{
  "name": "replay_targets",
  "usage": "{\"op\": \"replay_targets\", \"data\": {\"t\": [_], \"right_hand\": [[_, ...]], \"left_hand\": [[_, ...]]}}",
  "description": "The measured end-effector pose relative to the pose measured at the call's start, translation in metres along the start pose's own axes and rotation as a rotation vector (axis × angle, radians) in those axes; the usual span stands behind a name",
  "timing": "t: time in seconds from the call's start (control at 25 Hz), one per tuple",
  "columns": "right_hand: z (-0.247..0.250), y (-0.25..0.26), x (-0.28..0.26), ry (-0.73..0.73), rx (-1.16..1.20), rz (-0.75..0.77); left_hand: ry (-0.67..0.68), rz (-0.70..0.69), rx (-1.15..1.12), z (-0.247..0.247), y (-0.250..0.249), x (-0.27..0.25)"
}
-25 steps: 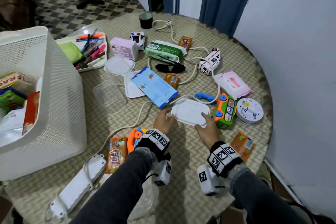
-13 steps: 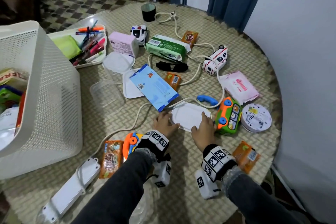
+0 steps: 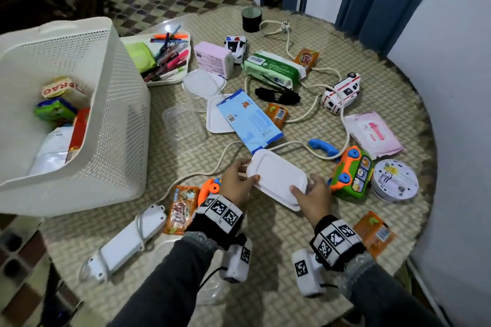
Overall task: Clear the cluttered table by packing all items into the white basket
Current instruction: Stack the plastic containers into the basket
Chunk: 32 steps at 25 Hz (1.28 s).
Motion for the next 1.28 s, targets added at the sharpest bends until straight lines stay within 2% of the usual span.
{"op": "replay_targets", "data": {"t": [0.08,0.24,0.48,0.6,0.72,0.96,1.12,1.28], "right_hand": [[0.0,0.005,-0.011,0.067,0.177,0.007],[-0.004,0.021,-0.041,0.153,0.319,0.137],[-0.034,0.029,-0.085,0.206,0.342,0.266],[-0.048,0.022,-0.112,0.218,0.34,0.328],[-0.058,0.011,-0.136,0.221,0.35,0.369],[-0.069,-0.007,-0.165,0.249,0.469,0.336],[-0.077,-0.019,-0.174,0.269,0.42,0.348],[-0.091,-0.04,-0.17,0.307,0.245,0.305]], "left_hand": [[-0.026,-0.002,-0.072,0.017,-0.006,-0.012],[-0.09,-0.01,-0.104,0.059,-0.006,-0.037],[-0.162,-0.043,-0.211,0.116,0.003,-0.08],[-0.219,-0.001,-0.29,0.143,0.019,-0.1],[-0.26,0.083,-0.428,0.158,0.028,-0.121],[-0.234,0.152,-0.488,0.169,0.048,-0.147],[-0.226,0.101,-0.498,0.168,0.057,-0.161],[-0.181,0.019,-0.403,0.167,0.08,-0.168]]}}
Point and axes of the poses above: each hand's wrist, its own x-axis towards the middle knuckle, its own z-axis out of the back of the hand, y = z × x, the point moved 3 cm from there along x, towards the middle knuckle, and after that the axes turned 11 degrees about -z, right-handed, at the moved point
